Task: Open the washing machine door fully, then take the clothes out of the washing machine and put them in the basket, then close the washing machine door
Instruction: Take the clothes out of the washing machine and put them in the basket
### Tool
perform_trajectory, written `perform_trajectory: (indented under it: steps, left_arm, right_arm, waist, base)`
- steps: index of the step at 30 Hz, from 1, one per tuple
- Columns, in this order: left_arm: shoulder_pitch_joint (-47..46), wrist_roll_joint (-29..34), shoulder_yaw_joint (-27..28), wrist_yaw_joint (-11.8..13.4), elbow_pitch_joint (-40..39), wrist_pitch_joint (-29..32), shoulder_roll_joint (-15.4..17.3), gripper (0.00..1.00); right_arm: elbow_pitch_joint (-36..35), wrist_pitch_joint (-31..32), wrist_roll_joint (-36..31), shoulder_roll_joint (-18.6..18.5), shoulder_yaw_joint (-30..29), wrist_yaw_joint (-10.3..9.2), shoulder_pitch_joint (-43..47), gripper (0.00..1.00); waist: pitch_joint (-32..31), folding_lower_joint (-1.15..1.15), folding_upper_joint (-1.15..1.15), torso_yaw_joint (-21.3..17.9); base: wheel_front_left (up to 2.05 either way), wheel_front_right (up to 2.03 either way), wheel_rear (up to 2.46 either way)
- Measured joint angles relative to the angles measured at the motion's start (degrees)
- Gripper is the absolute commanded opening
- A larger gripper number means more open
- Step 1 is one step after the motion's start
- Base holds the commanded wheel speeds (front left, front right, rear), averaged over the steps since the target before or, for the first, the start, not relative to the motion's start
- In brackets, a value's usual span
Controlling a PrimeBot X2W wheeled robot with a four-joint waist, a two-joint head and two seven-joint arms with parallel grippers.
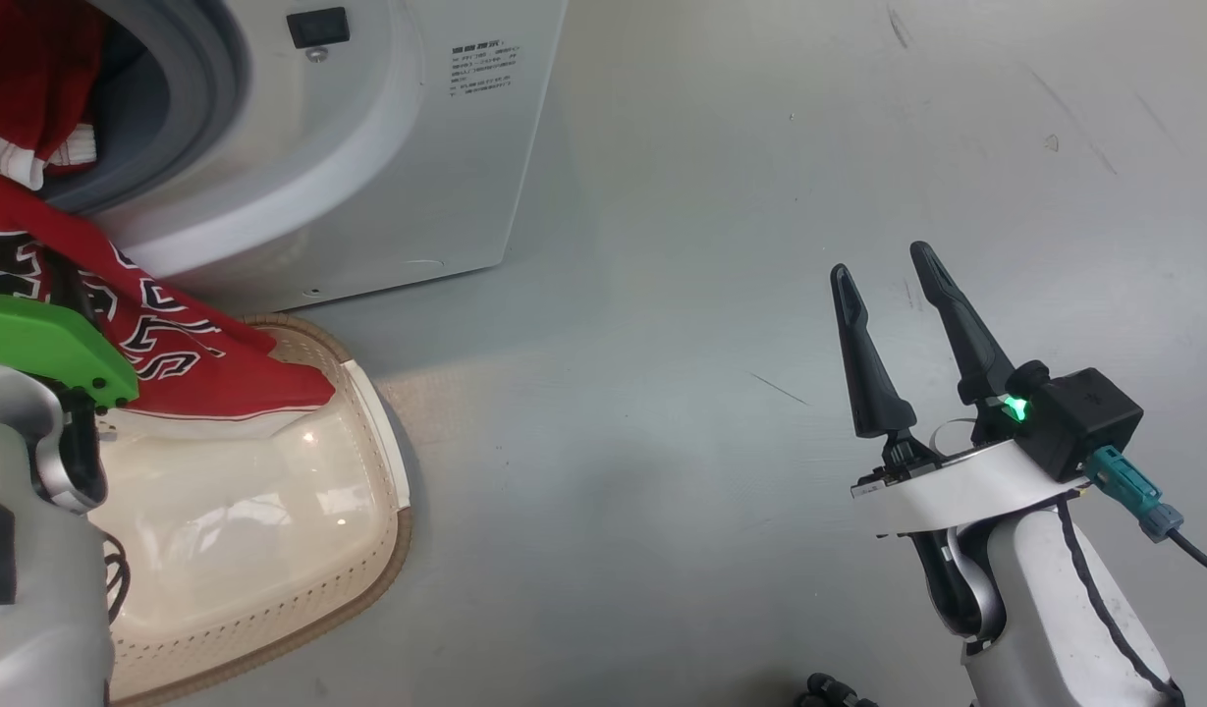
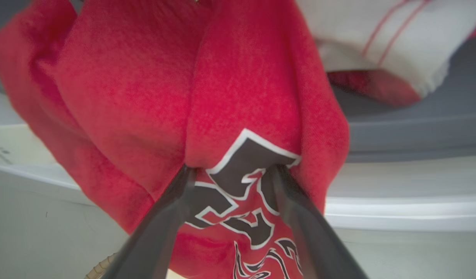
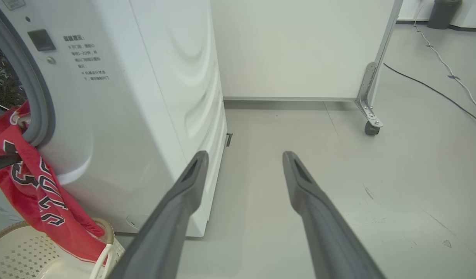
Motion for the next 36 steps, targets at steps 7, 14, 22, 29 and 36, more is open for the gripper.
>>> perform_trajectory:
  steps: [7,14,22,29,36]
  left_arm:
    - [-1.35,-0.07,0.15,0.27,2.21,-0.03,-0.04,0.00]
    - [-2.33,-0.05,-0.63,-0.04,4.36,-2.75,-0.75,0.00]
    - [-1.53,0.24,-1.56,-1.80,5.75,-7.72,-1.38,0.00]
    - [0.79,0.25,-1.59,-2.89,4.93,-12.95,-1.92,0.00]
    - [3.88,1.20,-2.65,-4.17,3.09,-15.64,-1.96,0.00]
  right_arm:
    - [0.02,0.00,0.00,0.01,0.11,-0.10,-0.42,1.00]
    - [0.38,0.00,-0.08,0.01,-0.55,-0.53,-1.08,1.00]
    - [1.09,0.00,-0.57,0.00,-1.00,-0.54,-1.08,1.00]
    - [1.49,0.00,-0.68,-0.01,-1.78,-0.54,-1.03,1.00]
    - [2.18,0.00,-1.70,-0.01,-2.20,-0.53,-0.38,1.00]
  waist:
    - [0.54,0.00,0.00,-0.22]
    - [0.13,0.00,0.00,0.56]
    - [-1.78,0.00,0.00,2.09]
    - [-4.03,0.00,0.00,3.24]
    - [-6.90,0.00,0.00,4.80]
  base:
    - [0.00,0.00,0.00]
    - [0.00,0.00,0.00]
    - [0.00,0.00,0.00]
    - [0.00,0.00,0.00]
    - [0.00,0.00,0.00]
